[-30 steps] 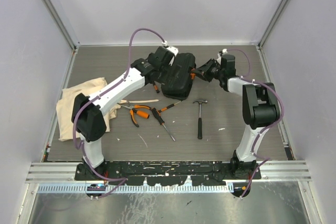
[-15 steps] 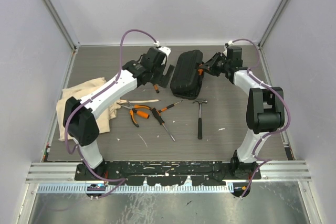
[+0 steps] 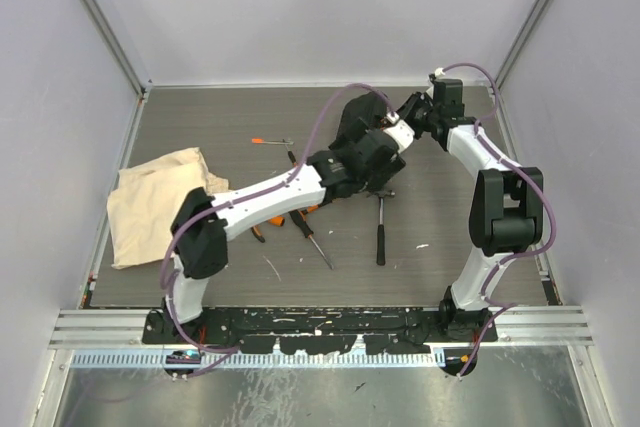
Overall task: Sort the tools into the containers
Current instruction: Open the storage box at the center of the board.
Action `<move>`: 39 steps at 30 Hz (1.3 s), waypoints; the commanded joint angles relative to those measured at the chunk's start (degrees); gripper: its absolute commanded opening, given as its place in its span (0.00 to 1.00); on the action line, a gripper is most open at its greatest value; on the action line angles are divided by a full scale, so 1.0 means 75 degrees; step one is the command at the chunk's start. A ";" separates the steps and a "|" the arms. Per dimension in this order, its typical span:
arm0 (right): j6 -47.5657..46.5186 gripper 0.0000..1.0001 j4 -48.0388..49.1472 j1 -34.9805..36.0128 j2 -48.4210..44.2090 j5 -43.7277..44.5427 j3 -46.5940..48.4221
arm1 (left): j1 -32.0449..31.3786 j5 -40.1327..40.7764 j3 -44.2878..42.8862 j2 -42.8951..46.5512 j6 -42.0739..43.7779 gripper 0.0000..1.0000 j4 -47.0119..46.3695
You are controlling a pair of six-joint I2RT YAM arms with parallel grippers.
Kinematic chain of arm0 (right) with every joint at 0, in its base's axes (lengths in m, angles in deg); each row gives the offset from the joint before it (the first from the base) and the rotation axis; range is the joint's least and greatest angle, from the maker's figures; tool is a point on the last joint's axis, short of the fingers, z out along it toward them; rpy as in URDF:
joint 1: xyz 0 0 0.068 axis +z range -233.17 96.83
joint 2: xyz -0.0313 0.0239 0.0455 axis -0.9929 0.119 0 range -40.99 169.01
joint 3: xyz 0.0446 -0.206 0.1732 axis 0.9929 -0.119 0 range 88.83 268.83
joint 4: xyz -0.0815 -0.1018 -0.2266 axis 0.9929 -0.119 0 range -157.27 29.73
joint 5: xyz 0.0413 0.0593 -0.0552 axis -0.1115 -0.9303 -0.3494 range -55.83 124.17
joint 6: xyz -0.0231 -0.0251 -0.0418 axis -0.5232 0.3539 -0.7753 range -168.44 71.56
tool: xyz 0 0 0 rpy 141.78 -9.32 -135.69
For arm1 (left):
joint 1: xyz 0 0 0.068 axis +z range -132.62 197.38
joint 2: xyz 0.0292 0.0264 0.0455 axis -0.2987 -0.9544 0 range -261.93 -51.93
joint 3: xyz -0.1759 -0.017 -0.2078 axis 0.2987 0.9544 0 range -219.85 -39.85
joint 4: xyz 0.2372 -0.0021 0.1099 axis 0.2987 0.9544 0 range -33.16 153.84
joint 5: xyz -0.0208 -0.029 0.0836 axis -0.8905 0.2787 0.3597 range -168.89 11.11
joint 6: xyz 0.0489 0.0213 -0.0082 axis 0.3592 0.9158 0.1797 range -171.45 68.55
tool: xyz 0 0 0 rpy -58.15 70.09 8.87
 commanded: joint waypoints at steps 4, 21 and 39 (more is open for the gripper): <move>-0.0116 0.02 0.0339 -0.0029 -0.0582 -0.0173 0.0460 | -0.0173 0.1679 -0.0671 -0.0908 0.0170 0.98 -0.0711; 0.0057 0.03 0.0439 -0.0027 -0.0611 -0.0380 0.0378 | -0.0231 0.2910 -0.1264 -0.2213 0.0646 0.89 -0.1463; 0.0123 0.23 0.0433 -0.0045 -0.0909 -0.0019 0.0395 | -0.0225 0.3008 -0.0684 -0.2072 0.0600 0.49 -0.1653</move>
